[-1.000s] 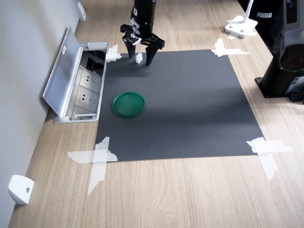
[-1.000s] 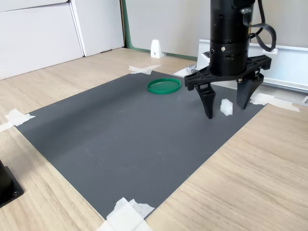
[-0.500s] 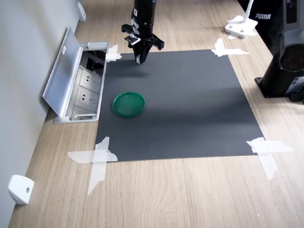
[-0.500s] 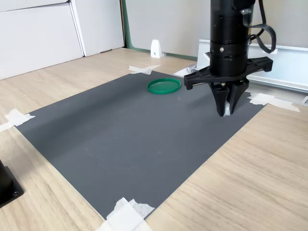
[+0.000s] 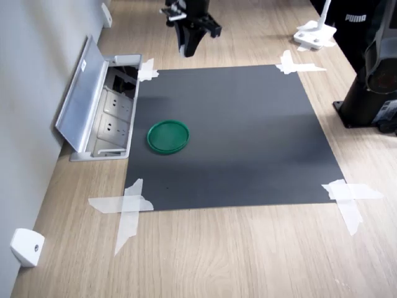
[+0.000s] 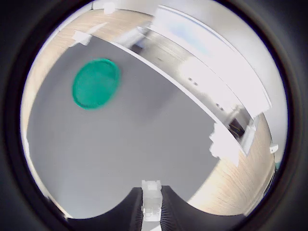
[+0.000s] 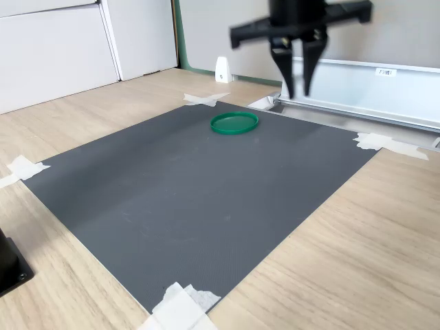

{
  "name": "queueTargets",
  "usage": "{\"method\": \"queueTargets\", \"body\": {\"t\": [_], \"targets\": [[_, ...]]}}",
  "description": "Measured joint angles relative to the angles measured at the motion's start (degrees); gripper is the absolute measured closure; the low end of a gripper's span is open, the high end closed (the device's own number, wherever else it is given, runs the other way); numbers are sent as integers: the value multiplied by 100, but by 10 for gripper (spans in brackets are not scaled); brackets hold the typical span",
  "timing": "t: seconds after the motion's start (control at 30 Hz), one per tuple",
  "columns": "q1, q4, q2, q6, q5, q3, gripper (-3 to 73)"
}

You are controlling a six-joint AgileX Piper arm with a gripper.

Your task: Grasp a white terminal and put it on the green lid.

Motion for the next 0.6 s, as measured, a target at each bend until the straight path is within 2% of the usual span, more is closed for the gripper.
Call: {"method": "queueTargets", "body": {"t": [0.17, 0.4, 0.6], "targets": [[923, -145, -76, 570, 156, 0, 609], [2087, -481, 260, 1162, -42, -102, 609], [2568, -807, 1021, 1760, -116, -571, 609]]}}
